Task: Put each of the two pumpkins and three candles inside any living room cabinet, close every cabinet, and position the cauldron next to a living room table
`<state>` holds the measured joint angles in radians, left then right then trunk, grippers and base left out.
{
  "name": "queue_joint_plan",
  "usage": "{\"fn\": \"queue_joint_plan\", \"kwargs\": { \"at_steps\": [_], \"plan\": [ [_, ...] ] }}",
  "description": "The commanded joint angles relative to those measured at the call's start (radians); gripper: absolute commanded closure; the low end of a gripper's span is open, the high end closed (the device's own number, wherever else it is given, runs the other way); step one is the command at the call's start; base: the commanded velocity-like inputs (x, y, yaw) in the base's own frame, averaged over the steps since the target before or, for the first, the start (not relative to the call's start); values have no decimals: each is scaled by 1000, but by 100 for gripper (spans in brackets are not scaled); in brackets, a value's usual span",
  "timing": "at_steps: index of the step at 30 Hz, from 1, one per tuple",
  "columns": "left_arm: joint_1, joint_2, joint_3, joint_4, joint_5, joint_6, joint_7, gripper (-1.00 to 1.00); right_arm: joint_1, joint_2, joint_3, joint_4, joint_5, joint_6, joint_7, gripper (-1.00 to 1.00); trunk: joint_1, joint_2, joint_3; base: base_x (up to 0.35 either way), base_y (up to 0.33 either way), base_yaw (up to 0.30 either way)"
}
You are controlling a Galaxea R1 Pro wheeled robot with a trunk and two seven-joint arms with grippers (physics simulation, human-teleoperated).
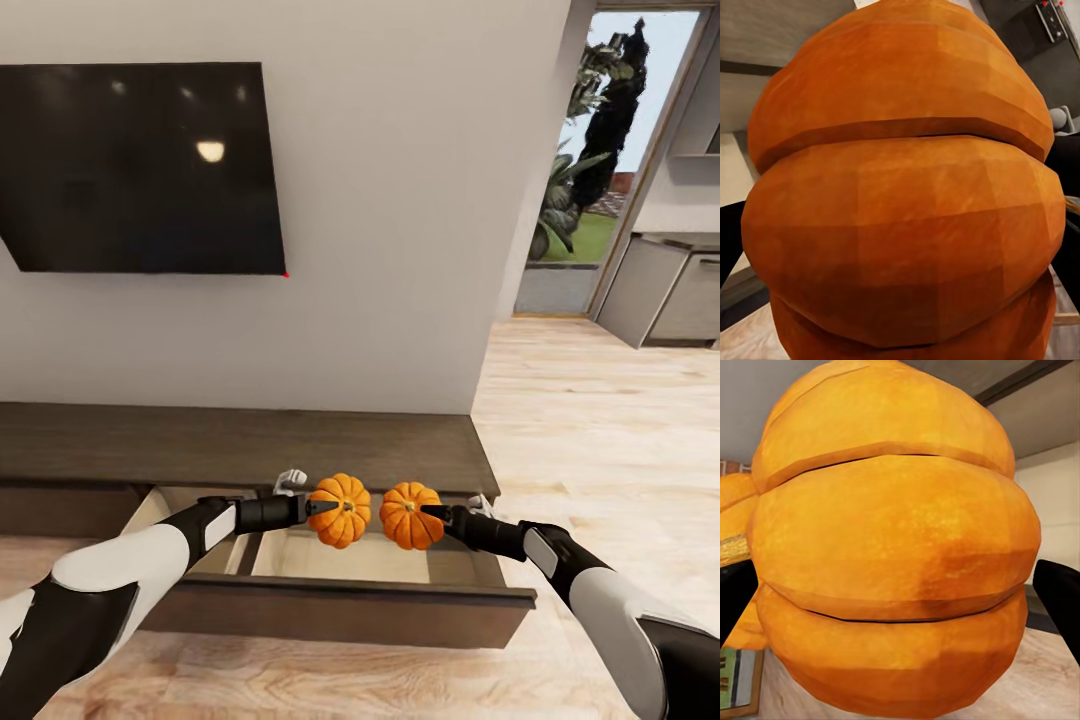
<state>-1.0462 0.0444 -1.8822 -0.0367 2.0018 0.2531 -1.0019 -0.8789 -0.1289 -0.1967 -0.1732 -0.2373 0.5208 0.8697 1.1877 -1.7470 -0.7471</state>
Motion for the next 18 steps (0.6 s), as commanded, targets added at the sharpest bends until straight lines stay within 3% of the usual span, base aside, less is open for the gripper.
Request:
{"fn": "queue_joint_plan", "kwargs": {
  "at_steps": [1, 18],
  "plan": [
    [0, 1, 3, 0, 0, 1, -1, 100, 0, 0, -1, 0, -3, 1, -1, 100, 4, -7, -3, 0, 0, 0],
    [-3, 2, 2, 3, 0, 12, 5, 100, 0, -23, -1, 0, -7, 1, -11, 100, 69, -126, -56, 0, 0, 0]
  ]
}}
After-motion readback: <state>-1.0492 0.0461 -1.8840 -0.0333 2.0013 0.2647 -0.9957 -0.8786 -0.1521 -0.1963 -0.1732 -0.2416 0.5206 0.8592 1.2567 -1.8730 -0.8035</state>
